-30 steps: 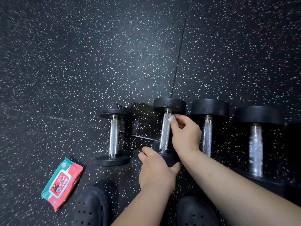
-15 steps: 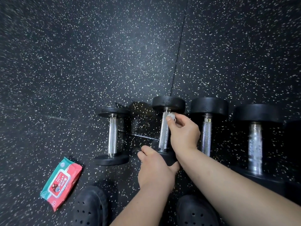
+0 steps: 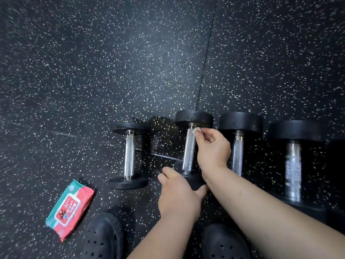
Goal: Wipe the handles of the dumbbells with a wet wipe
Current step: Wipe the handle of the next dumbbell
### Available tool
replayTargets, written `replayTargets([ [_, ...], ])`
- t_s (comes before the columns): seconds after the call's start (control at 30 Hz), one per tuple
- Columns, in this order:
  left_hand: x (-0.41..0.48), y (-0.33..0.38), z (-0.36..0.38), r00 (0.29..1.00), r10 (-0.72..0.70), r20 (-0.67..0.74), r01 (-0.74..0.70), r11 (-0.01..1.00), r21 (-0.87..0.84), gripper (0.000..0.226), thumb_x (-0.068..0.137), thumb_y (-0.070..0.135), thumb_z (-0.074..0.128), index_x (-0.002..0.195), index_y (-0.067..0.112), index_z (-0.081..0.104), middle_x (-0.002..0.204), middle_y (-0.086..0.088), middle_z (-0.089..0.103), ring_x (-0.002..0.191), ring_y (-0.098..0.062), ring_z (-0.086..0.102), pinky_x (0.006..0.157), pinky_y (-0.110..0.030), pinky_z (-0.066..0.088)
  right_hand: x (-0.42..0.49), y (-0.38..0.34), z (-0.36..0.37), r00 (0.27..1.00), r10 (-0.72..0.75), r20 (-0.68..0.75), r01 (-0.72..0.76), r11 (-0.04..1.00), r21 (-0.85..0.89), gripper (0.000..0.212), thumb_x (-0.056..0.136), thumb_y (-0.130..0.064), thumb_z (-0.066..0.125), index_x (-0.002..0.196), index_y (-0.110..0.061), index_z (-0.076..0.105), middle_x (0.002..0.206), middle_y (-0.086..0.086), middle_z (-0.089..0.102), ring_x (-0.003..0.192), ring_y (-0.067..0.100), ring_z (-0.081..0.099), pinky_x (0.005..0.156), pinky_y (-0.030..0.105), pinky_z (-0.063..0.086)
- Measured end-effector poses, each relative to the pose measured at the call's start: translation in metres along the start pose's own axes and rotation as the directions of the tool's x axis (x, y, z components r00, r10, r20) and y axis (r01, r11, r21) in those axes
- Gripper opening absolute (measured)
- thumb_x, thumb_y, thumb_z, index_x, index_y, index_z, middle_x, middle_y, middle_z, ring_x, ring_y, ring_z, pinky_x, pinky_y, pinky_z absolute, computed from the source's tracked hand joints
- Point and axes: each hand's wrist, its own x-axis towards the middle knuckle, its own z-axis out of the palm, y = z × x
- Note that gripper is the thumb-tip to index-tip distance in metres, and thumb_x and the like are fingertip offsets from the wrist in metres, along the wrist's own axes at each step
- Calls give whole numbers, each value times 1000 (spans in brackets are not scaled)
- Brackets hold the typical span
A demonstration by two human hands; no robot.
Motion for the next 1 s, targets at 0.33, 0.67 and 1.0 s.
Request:
replayTargets([
  [0.33,0,0,1,1000,11,-19,-11,1000,-13,92,75,65,82,130,14,28,130,-3,38,107,-28,65,73,-37,44,-13,2,-17,879,-425,218,477,776,-412,6,94,-31,78,98,-27,82,93,-12,67,84,12,64,80,35,53],
  [0.67,1,-2,2,999,19,-31,-20,1000,-12,83,80,52,83,127,15,26,130,-4,38,105,-29,68,73,-37,46,-13,11,-16,742,-588,323,650,513,-561,11,94,-24,78,104,-27,81,105,-9,65,92,19,61,71,34,52],
  [1.0,4,-3,2,999,23,-27,-24,999,-24,90,77,53,85,133,13,26,132,-5,38,107,-30,67,80,-40,52,-16,0,-9,796,-504,336,592,534,-603,9,95,-38,74,101,-34,80,94,-9,62,70,17,62,57,30,45],
])
